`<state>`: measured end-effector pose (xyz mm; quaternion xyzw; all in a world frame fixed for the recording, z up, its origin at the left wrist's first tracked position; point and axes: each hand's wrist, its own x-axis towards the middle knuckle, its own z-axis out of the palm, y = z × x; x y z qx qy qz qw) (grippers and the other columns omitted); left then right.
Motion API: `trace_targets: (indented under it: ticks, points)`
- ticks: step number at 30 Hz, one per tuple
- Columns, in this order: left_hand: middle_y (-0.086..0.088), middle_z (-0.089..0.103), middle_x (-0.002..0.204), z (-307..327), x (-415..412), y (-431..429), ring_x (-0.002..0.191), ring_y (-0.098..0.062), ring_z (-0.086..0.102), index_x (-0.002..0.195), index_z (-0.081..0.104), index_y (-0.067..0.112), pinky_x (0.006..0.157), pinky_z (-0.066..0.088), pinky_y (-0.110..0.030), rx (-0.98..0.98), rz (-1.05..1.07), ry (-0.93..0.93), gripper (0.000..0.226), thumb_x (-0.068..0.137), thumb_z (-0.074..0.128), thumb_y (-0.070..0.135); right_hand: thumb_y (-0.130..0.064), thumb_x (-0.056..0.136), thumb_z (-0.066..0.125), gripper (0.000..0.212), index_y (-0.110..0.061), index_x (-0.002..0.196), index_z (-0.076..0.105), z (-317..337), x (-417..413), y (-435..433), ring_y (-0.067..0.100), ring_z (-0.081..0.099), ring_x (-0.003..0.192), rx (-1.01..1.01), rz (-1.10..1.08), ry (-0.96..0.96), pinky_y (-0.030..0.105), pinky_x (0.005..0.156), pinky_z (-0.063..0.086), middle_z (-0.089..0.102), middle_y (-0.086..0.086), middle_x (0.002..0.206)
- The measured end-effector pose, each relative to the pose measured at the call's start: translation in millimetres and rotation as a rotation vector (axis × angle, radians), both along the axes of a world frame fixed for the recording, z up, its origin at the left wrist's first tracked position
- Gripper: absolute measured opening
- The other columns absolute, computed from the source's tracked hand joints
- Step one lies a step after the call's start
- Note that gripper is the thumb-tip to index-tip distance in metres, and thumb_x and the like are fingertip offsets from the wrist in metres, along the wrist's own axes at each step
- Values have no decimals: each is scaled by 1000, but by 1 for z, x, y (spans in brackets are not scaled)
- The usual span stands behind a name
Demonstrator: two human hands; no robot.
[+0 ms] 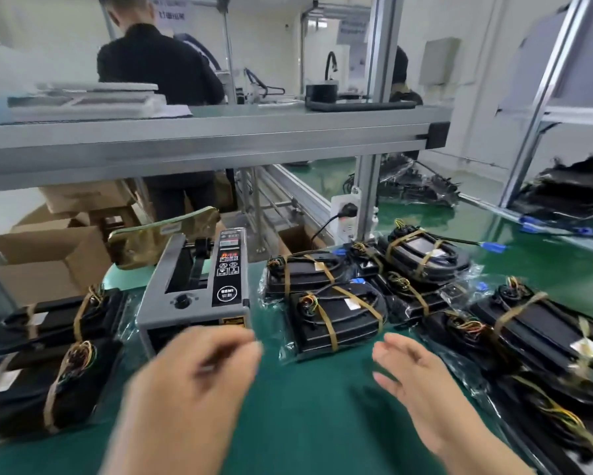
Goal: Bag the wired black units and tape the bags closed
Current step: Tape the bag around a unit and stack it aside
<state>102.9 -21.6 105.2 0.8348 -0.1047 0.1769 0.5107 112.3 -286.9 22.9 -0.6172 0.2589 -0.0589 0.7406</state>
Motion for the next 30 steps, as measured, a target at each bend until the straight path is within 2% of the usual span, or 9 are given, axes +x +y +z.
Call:
trace_targets:
  ticks: [4, 6, 11, 16, 18, 21, 24, 28, 30]
  points:
    - [23, 63, 117, -20, 50, -96, 99, 11, 57, 119, 63, 40, 80, 39, -8, -47, -145, 335, 31, 88, 62, 46, -19, 91, 70, 74, -5, 151, 29, 3, 25, -10, 21, 46, 131, 154, -35, 16, 46, 116, 36, 36, 8, 154]
    - [8, 53, 138, -29, 85, -119, 116, -7, 53, 142, 47, 23, 93, 37, -21, -79, -85, 445, 52, 95, 57, 42, -19, 91, 70, 65, 1, 144, 38, 5, 40, -17, 24, 37, 141, 251, -90, 11, 46, 116, 34, 34, 11, 155]
    - [-12, 22, 159, -52, 139, -151, 141, -33, 33, 155, 19, 10, 116, 31, -46, -181, 126, 655, 73, 97, 53, 39, -20, 90, 72, 56, -2, 137, 46, 10, 72, -25, 29, 41, 137, 303, -193, 48, 46, 115, 34, 42, 13, 149]
    - [-15, 41, 149, -57, 156, -155, 131, -36, 46, 151, 29, 8, 108, 41, -47, -359, 251, 813, 74, 93, 56, 45, -26, 89, 71, 55, -7, 135, 47, 4, 89, -21, 26, 55, 106, 323, -264, 100, 42, 91, 47, 55, 10, 116]
    - [-15, 49, 142, -57, 158, -156, 124, -35, 50, 146, 37, 6, 105, 43, -45, -406, 223, 850, 69, 93, 57, 44, -25, 88, 73, 58, -7, 135, 45, 4, 93, -18, 26, 52, 101, 340, -278, 94, 41, 81, 44, 54, 9, 120]
    - [-10, 60, 107, -53, 151, -155, 96, -28, 53, 123, 55, 5, 88, 44, -38, -428, 183, 860, 42, 94, 56, 36, -22, 83, 78, 67, -7, 138, 42, 2, 95, -16, 28, 52, 112, 357, -281, 89, 45, 93, 44, 52, 11, 134]
    - [-11, 61, 96, -48, 138, -151, 93, -31, 58, 102, 58, 8, 95, 50, -45, -449, 166, 862, 25, 89, 58, 29, -17, 79, 82, 65, -5, 135, 51, -1, 92, -18, 30, 56, 117, 371, -231, 76, 42, 97, 47, 57, 13, 132]
    - [-22, 69, 108, -44, 110, -142, 100, -37, 65, 99, 63, 5, 91, 54, -49, -550, 128, 872, 30, 80, 64, 29, -4, 79, 78, 42, -4, 119, 63, 5, 72, -22, 24, 75, 73, 472, -125, -24, 27, 52, 56, 77, 15, 93]
    - [-18, 73, 98, -45, 89, -137, 82, -28, 69, 93, 66, 10, 65, 58, -33, -611, 98, 819, 23, 82, 64, 29, -5, 80, 76, 35, -11, 111, 63, 12, 52, -20, 20, 74, 62, 519, -91, -113, 28, 46, 55, 78, 11, 84]
